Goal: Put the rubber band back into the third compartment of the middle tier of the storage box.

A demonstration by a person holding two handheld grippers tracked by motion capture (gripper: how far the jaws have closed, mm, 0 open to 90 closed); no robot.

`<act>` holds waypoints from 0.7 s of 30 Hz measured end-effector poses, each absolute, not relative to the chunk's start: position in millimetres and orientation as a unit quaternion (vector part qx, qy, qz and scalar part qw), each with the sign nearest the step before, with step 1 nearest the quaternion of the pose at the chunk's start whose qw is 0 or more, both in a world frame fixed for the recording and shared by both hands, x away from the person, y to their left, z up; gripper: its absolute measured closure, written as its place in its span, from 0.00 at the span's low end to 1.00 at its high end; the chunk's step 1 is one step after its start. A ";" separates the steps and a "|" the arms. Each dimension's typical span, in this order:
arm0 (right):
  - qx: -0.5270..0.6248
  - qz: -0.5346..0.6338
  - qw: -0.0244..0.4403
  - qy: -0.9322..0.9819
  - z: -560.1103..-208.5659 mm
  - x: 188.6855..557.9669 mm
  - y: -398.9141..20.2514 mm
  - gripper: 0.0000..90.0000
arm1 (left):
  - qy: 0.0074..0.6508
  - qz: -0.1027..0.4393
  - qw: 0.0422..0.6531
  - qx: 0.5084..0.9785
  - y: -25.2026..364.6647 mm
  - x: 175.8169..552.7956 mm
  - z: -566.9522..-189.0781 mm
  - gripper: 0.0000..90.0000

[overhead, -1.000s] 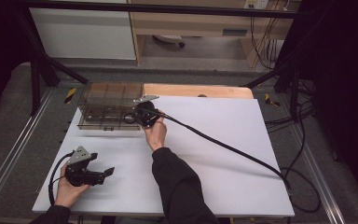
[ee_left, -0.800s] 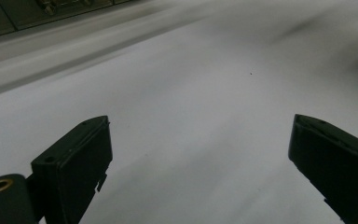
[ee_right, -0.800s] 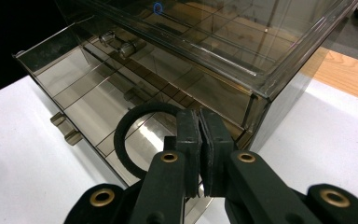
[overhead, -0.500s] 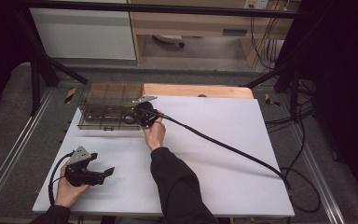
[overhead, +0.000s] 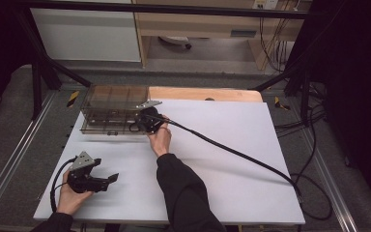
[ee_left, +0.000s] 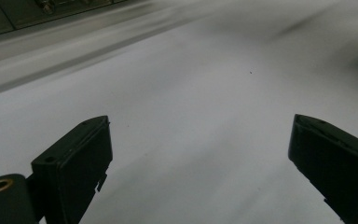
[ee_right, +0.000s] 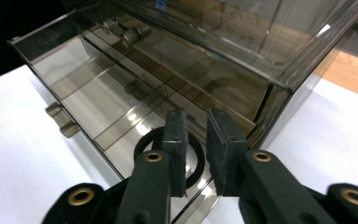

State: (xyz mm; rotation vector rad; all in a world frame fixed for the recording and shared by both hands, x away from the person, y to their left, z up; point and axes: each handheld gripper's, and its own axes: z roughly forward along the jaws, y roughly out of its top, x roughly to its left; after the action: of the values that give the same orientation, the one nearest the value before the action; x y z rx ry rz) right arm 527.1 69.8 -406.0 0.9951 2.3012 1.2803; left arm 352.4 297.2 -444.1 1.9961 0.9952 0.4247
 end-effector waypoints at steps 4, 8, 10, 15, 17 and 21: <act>0.340 0.452 0.167 0.807 -398.0 521.3 68.1 0.77 | 0.397 0.170 0.422 0.797 297.7 352.1 -443.7 0.06; 0.332 0.451 0.168 0.811 -391.0 514.5 65.9 0.71 | 0.397 0.171 0.422 0.797 297.9 352.0 -443.6 0.06; 0.329 0.451 0.166 0.813 -387.5 510.1 64.8 0.66 | 0.397 0.169 0.423 0.797 297.8 352.0 -443.8 0.06; 0.326 0.454 0.156 0.814 -379.6 501.5 58.4 0.53 | 0.399 0.169 0.422 0.796 297.5 351.9 -443.9 0.06; 0.324 0.454 0.149 0.817 -377.2 498.7 54.1 0.46 | 0.399 0.169 0.423 0.796 297.4 351.8 -443.8 0.06; 0.321 0.449 0.144 0.822 -375.1 492.5 43.2 0.36 | 0.398 0.169 0.422 0.797 297.1 352.0 -444.0 0.06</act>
State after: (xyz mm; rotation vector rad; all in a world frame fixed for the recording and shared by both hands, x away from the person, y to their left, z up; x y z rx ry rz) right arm 492.5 43.2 -375.1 0.9249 2.3694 1.2935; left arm 352.0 297.1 -444.0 1.9951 0.9980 0.4237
